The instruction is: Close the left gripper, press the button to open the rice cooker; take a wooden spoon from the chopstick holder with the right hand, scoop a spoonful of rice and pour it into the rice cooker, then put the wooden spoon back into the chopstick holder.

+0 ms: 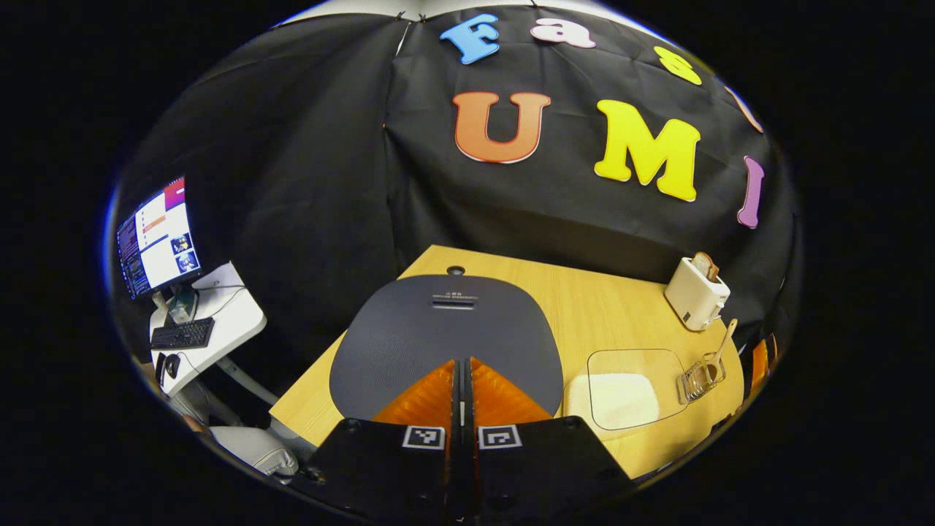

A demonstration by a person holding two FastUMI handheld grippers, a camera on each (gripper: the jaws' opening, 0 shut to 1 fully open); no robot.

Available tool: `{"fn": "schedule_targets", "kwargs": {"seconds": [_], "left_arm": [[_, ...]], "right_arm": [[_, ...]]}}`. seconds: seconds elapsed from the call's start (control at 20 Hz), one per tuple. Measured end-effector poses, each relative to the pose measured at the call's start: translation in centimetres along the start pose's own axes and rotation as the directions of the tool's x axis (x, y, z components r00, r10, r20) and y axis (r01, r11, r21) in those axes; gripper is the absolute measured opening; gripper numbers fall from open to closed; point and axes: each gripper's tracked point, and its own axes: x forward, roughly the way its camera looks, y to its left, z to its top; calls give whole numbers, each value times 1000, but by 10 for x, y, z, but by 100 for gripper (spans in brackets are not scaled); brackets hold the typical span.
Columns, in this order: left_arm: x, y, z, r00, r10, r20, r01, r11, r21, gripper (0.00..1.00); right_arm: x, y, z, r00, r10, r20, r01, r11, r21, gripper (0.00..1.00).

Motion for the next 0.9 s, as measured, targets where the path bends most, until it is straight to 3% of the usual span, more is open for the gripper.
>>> {"fn": "schedule_targets", "kwargs": {"seconds": [0.1, 0.3, 0.35, 0.4, 0.55, 0.65, 0.7, 0.75, 0.9], "left_arm": [[1, 3, -7, 999, 4, -53, -4, 1000, 1, 3], [3, 7, -21, 990, -4, -139, 3, 1000, -10, 3], [2, 8, -25, 987, -11, -159, 9, 1000, -12, 3], [3, 8, -24, 988, -13, -156, 12, 1000, -3, 3], [3, 11, -29, 985, -14, -172, 22, 999, 42, 3], [4, 11, -30, 986, -28, -167, 42, 996, 85, 3], [0, 13, -37, 982, -26, -186, 44, 995, 92, 3], [4, 11, -39, 980, -25, -197, 44, 994, 96, 3], [4, 10, -32, 986, -16, -166, 34, 994, 108, 3]], "right_arm": [[0, -2, 0, 1000, -3, 7, 3, 1000, -11, 92], [1, -6, 1, 1000, -10, 11, 9, 999, 32, 95], [1, -7, 1, 1000, -12, 10, 12, 999, 34, 91], [0, -9, 1, 1000, -18, 11, 17, 999, 33, 95], [0, -12, 3, 999, -25, 21, 24, 998, 50, 92], [-1, -17, 5, 998, -41, 37, 39, 997, 64, 95], [-2, -18, 2, 998, -45, 36, 42, 996, 74, 91], [-1, -17, -3, 999, -42, 26, 39, 996, 82, 95], [2, -19, -9, 999, -38, 1, 38, 995, 88, 95]]}}
